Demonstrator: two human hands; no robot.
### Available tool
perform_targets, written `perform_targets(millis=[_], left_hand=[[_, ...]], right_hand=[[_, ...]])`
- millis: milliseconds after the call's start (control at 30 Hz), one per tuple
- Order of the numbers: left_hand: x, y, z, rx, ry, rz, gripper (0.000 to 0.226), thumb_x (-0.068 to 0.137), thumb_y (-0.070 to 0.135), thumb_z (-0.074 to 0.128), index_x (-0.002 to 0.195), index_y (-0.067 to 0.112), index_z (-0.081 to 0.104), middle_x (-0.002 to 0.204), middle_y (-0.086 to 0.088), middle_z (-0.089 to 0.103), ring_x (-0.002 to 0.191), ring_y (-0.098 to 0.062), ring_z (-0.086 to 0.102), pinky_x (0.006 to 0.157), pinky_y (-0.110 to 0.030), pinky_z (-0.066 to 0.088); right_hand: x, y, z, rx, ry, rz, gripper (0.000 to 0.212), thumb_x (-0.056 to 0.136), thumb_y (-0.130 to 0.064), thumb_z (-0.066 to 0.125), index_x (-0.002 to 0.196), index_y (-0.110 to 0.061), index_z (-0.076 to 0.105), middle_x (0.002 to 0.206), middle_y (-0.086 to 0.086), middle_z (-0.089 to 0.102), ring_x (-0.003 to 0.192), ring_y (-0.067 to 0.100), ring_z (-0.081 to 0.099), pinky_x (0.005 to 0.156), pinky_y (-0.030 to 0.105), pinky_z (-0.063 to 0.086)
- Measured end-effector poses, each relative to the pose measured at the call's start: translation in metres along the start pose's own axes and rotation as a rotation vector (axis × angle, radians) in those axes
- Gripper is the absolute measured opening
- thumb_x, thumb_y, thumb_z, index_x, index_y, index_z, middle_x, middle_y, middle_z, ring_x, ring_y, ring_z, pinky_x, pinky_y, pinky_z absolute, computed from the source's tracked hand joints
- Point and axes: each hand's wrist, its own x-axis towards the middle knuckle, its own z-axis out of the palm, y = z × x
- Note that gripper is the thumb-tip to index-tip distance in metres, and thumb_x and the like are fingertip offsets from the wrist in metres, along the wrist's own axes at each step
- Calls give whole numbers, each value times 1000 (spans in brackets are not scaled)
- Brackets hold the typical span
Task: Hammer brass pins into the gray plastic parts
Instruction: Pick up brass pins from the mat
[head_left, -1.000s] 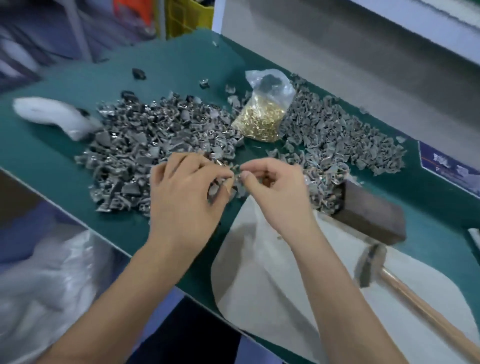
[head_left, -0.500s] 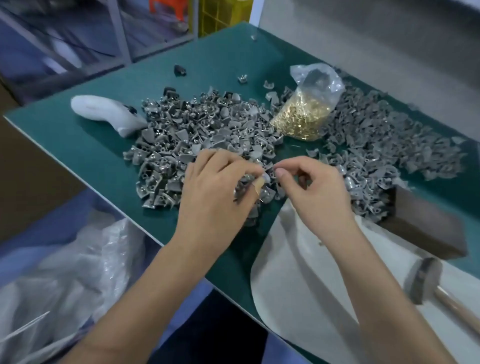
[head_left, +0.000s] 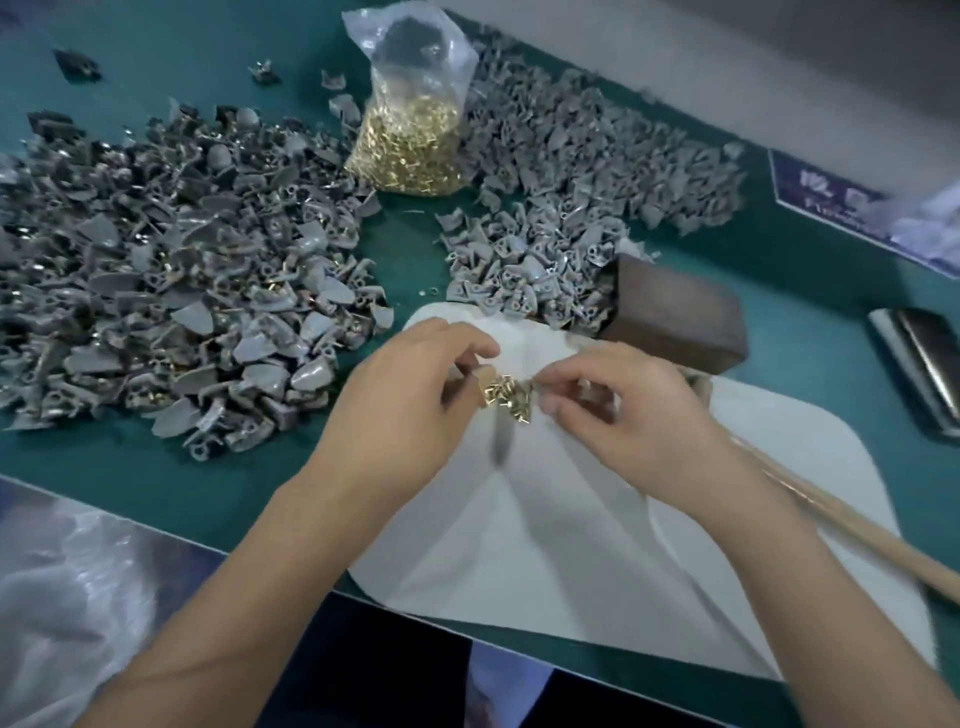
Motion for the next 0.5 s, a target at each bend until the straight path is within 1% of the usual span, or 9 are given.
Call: perform_targets(millis=[67,100,133,200,233,300,367,433,500], left_hand=[[3,0,0,-9,3,-10,17,95,23,65,110,30,70,95,14,62,78,2,58,78,-27,49],[5,0,0,-7,3,-17,15,95,23,65,109,30,70,95,13,62,78,1,59,79,-28,50],[6,-1,-1,-2,3,-22,14,96,23,65,107,29,71,96,12,63,79,-1,60,79,-31,51],[8,-1,-1,11,5,-28,13,95,22,65,104,29,71,96,11,65,80,-3,60,80,-34,52],[9,-1,-1,17,6,-31,13,95,22,65,103,29,71,96,11,65,80,-3,60,80,-35,52],[10,0,0,30,11,-41,12,95,24,65,102,31,71,95,13,65,79,-2,60,79,-33,52],[14,2,1,54,17,-44,11,95,26,64,101,33,70,93,15,64,76,1,58,73,-29,49],[21,5,1,80,20,-46,11,95,29,64,101,36,69,92,18,62,74,4,56,68,-26,44],[30,9,1,120,25,-42,13,95,32,65,103,41,66,92,21,61,74,6,54,66,-24,42]], right_hand=[[-1,1,3,-35,21,-5,20,85,-41,76,99,-26,78,84,-15,64,83,0,53,76,23,43],[0,1,5,-70,35,-1,21,85,-43,76,101,-28,77,85,-14,65,84,3,54,78,29,44],[1,1,6,-96,50,-3,19,87,-39,77,104,-30,77,86,-15,66,86,7,56,79,36,46],[3,2,8,-124,53,-32,18,91,-28,75,108,-32,77,89,-14,67,90,12,59,78,42,45],[4,2,8,-135,38,-53,19,92,-25,75,108,-34,77,90,-14,67,92,15,60,76,41,44],[6,4,8,-156,22,-87,17,91,-28,76,106,-36,79,91,-15,67,93,16,61,73,37,38],[7,5,6,-169,31,-109,12,90,-31,77,101,-35,78,90,-16,67,91,16,60,73,36,34],[7,5,5,-201,36,-133,5,90,-32,76,95,-33,76,88,-16,67,89,16,58,72,35,33],[5,8,3,-185,50,-132,2,91,-30,74,92,-29,72,87,-15,66,86,14,56,75,37,35]])
